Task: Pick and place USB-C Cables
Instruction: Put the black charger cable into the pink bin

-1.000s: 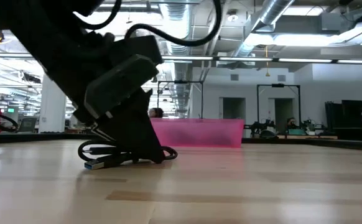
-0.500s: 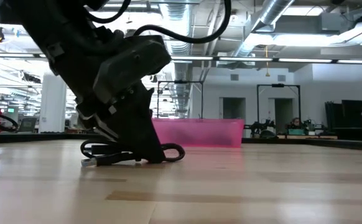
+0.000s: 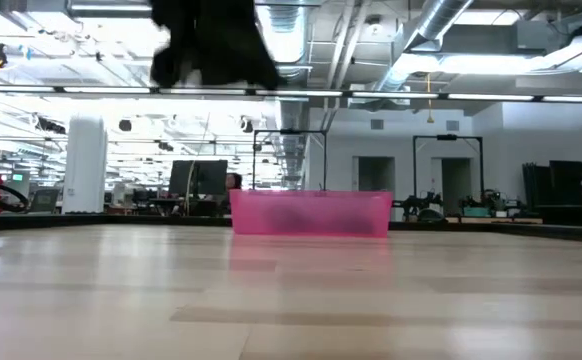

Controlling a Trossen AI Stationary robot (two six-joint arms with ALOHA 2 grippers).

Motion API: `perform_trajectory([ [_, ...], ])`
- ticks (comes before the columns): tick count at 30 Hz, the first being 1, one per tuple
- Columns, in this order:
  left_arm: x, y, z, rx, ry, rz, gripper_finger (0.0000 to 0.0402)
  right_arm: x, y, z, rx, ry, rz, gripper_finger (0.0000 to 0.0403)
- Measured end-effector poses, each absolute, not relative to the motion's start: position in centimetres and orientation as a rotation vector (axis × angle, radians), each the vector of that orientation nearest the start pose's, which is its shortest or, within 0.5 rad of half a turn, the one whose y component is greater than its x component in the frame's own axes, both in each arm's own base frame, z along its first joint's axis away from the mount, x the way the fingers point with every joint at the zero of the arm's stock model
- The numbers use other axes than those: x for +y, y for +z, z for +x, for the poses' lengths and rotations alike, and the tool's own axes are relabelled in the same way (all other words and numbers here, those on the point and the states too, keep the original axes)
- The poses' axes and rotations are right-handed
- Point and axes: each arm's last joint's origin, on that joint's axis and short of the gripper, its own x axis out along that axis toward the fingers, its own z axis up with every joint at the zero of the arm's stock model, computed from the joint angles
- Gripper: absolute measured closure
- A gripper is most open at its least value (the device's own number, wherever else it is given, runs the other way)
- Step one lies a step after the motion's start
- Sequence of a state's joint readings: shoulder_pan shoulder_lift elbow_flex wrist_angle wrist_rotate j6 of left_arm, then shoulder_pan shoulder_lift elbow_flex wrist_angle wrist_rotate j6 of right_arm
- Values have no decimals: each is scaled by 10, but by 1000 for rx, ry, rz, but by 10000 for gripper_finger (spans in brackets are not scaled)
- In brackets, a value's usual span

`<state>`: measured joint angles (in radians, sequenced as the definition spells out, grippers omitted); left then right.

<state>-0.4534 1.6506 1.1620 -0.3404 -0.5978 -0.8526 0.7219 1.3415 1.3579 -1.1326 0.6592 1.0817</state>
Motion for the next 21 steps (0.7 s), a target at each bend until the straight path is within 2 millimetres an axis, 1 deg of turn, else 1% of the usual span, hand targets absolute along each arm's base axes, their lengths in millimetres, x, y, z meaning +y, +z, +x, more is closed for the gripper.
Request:
perform_trajectory([
  [2, -130, 258, 308, 555, 425, -378, 400, 146, 344, 199, 736, -382, 310, 154],
  [7, -113, 299, 277, 432, 409, -371, 400, 141, 350, 213, 674, -361, 332, 154],
  [12, -100, 322, 249, 311, 369, -393, 395, 132, 358, 232, 580, -328, 318, 154],
  [15, -93, 327, 237, 215, 342, -428, 393, 124, 365, 243, 520, -310, 309, 154],
  [17, -91, 323, 232, 166, 316, -436, 393, 116, 369, 252, 490, -285, 307, 154],
  [21, -90, 317, 229, 18, 218, -457, 392, 100, 379, 270, 402, -236, 309, 154],
])
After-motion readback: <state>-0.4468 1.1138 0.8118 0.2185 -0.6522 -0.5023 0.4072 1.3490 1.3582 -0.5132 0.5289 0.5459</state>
